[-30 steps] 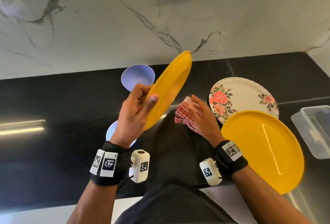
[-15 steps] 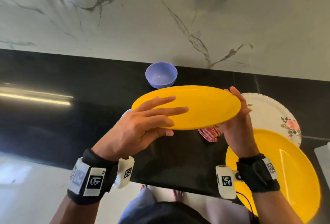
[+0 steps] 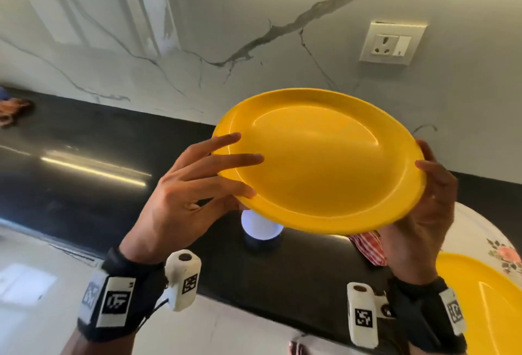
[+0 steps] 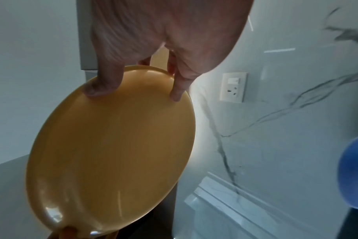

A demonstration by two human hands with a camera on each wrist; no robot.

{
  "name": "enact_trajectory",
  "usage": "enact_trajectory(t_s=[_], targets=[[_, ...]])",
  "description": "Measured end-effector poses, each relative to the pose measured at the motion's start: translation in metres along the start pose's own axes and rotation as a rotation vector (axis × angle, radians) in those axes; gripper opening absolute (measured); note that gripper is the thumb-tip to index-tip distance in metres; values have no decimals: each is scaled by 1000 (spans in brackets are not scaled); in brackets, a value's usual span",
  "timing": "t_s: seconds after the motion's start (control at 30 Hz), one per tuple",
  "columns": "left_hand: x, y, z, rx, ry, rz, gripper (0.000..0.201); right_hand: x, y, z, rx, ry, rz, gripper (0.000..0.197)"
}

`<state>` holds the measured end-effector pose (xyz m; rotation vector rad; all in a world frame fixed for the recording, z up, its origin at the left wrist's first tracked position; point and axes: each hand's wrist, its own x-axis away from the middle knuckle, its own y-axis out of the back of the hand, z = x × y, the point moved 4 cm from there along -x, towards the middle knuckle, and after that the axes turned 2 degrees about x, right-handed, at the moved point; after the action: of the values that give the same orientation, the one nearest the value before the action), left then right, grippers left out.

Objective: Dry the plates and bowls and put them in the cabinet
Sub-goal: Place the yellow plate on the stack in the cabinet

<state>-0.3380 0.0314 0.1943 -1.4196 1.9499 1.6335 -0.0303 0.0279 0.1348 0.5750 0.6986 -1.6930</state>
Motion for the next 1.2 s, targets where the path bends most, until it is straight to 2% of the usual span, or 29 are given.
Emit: enact_trajectory(t_s=[0.07, 0.17, 0.3, 0.43, 0.67, 0.8, 1.03, 1.2], targets=[[-3, 23, -2, 10, 14, -60, 14, -7, -20, 17, -28, 31, 25, 56], [-13, 50, -8, 25, -3, -147, 9, -23, -41, 38, -65, -24, 21, 49], [-31, 80, -12, 98, -43, -264, 10, -42, -56, 72, 8, 259, -37, 55], [-50, 100, -12, 192, -77, -343, 23, -66, -68, 98, -11, 313, -70, 53], [-87, 128, -35, 398, -146, -419, 23, -96, -73, 156, 33, 482, -116, 46], [-113, 135, -46, 427, -142, -458, 13, -116, -69, 176, 63, 439, -199, 47], [-165, 144, -47, 410, -73, -565, 18, -161, -76, 196, 17, 317, -315, 69], [-196, 137, -31, 394, 23, -654, 18, -188, -78, 189, 19, 243, -340, 65]])
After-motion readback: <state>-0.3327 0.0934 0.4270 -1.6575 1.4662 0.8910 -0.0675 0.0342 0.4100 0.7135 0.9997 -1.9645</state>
